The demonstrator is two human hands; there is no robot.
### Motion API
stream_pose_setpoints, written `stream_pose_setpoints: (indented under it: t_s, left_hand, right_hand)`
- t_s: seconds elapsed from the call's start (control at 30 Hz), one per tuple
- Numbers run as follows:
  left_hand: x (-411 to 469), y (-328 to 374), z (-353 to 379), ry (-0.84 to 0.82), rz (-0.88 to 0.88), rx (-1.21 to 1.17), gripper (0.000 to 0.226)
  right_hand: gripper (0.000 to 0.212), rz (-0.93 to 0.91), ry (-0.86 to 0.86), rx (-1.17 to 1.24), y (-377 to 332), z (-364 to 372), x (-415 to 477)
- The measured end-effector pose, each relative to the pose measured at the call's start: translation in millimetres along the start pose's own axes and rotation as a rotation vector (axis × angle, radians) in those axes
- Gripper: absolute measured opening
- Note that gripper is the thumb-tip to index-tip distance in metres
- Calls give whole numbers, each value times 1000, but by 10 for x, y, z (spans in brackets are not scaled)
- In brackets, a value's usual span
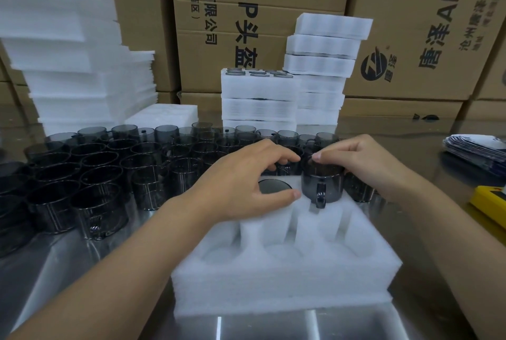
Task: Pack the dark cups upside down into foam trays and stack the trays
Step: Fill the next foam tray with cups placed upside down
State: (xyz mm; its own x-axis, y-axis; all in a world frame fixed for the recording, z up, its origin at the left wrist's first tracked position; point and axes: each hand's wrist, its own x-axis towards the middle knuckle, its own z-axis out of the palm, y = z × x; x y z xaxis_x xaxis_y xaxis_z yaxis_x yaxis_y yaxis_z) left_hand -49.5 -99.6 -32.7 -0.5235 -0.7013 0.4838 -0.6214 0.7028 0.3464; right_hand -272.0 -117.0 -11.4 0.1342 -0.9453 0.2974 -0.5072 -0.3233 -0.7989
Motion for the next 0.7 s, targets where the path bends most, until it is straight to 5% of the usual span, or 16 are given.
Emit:
stream_pose_setpoints:
  t_s: [0.4,0.7]
  left_hand:
    - [-11,12,-9,-91,-6,-45,51]
    - [-6,9,-11,-239,22,-72,51]
  right_hand:
    - [14,-22,0,-387,-55,-97,-40]
    - [15,-88,-42,-366,-25,-111,-29]
